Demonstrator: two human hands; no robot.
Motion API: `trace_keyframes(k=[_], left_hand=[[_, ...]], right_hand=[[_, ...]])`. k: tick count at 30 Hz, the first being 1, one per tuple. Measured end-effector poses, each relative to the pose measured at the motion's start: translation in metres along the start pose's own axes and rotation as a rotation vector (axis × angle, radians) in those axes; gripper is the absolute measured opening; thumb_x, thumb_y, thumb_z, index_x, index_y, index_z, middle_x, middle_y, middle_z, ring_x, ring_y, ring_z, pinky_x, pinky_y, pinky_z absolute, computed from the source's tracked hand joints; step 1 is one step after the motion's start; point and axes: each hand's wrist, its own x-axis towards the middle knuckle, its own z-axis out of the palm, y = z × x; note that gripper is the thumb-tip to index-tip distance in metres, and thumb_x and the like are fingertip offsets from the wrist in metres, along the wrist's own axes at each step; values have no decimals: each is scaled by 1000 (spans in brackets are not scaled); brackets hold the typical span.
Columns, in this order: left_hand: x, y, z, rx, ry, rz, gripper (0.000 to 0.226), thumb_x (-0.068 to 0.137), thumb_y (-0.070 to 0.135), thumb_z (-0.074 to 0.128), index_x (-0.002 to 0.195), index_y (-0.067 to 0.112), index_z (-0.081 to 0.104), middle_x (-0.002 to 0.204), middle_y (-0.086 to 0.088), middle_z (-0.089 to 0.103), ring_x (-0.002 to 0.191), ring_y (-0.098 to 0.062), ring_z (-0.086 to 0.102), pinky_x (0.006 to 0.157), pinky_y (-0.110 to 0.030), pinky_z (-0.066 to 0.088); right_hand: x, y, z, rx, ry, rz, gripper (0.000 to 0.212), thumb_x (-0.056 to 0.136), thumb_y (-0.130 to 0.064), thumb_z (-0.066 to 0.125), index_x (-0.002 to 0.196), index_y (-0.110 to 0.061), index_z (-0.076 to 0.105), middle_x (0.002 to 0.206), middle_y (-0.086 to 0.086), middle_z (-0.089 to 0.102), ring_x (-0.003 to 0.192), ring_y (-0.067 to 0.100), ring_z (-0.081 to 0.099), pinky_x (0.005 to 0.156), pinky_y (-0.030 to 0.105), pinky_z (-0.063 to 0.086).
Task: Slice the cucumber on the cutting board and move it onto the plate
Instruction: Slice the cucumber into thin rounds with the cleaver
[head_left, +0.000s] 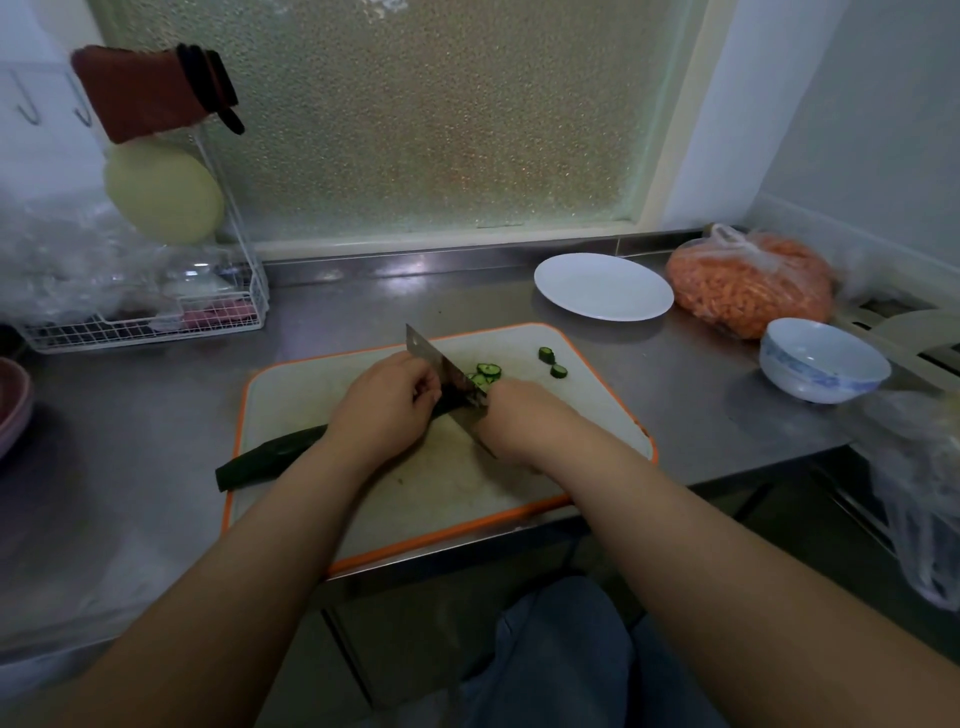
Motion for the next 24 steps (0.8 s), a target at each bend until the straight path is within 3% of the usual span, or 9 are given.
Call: trace_keyframes(k=[2, 5, 11, 14, 19, 22, 24], left_hand=[[0, -1, 1, 7, 0, -9, 3, 86, 19, 59, 84, 19, 59, 83, 3, 51, 76, -17, 46, 65, -29, 33], [0, -3, 1, 8, -10, -20, 5, 87, 20, 58, 83, 21, 57, 83, 4, 50, 77, -16, 46, 66, -28, 33], [1, -2, 1, -14, -3, -16, 4, 85, 16, 59, 81, 18, 58, 83, 3, 51, 76, -18, 48, 65, -29, 34], [2, -3, 1, -31, -6, -21, 7, 85, 16, 59, 80, 20, 58, 82, 3, 51, 75, -17, 47, 65, -28, 34], [2, -4, 2, -33, -4, -26, 12, 85, 17, 60, 77, 24, 54, 79, 6, 48, 73, -15, 46, 66, -27, 34], [3, -3, 2, -31, -5, -25, 12, 85, 17, 59, 77, 24, 53, 79, 6, 48, 74, -16, 47, 65, -28, 34], [3, -3, 2, -23, -5, -23, 11, 85, 17, 59, 78, 23, 53, 80, 5, 49, 74, -16, 47, 65, -29, 35]], right_hand=[[0, 4, -4, 18, -6, 7, 27, 94, -12, 47, 116, -2, 59, 106, 16, 62, 88, 31, 59, 56, 27, 43], [0, 8, -3, 36, 22, 17, 26, 93, -11, 48, 116, -2, 59, 115, 16, 62, 105, 34, 59, 73, 31, 44], [-9, 3, -5, 41, 58, -24, 24, 93, -9, 44, 113, -4, 58, 117, 16, 60, 108, 33, 57, 74, 30, 40], [-16, 2, -12, 29, 75, -35, 25, 93, -9, 44, 114, -4, 57, 117, 16, 61, 105, 33, 58, 70, 28, 38], [-21, 0, -20, 40, 41, -44, 27, 94, -8, 42, 117, -3, 55, 115, 17, 61, 77, 27, 48, 45, 24, 28], [-20, -3, -19, 32, 49, -38, 27, 94, -8, 42, 117, -3, 56, 115, 17, 61, 78, 29, 50, 44, 23, 28], [-16, -5, -15, 35, 43, -32, 26, 94, -7, 43, 116, -2, 56, 115, 18, 61, 91, 34, 59, 48, 24, 33]])
